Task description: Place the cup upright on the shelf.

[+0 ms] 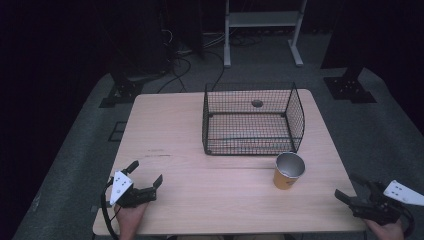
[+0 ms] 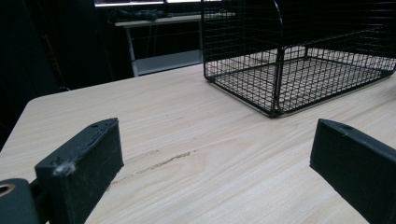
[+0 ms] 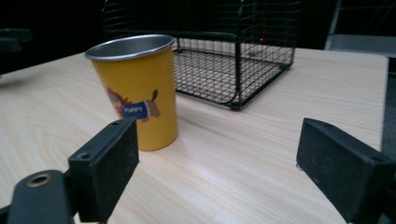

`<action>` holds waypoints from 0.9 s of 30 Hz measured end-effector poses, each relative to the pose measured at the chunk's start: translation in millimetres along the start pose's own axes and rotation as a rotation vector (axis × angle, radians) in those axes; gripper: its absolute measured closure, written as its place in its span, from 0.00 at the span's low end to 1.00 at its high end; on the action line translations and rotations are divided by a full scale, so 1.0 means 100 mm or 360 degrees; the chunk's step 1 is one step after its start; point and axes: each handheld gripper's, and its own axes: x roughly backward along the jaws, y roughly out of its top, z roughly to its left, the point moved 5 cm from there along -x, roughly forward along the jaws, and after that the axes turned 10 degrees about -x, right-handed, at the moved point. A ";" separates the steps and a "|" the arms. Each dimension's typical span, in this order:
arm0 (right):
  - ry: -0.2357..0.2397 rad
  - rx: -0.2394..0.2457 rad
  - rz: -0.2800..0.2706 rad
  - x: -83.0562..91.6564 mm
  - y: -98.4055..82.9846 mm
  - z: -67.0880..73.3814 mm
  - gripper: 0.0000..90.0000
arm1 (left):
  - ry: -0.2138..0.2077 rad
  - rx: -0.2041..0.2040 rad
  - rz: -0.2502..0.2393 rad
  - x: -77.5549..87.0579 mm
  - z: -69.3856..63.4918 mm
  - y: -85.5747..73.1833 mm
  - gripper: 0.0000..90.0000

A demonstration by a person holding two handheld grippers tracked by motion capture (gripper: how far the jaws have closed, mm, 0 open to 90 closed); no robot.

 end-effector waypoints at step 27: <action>0.0251 0.0120 0.0158 -0.44 0.04 0.42 0.02 | -0.0014 -0.0003 -0.0007 0.01 -0.01 0.00 0.02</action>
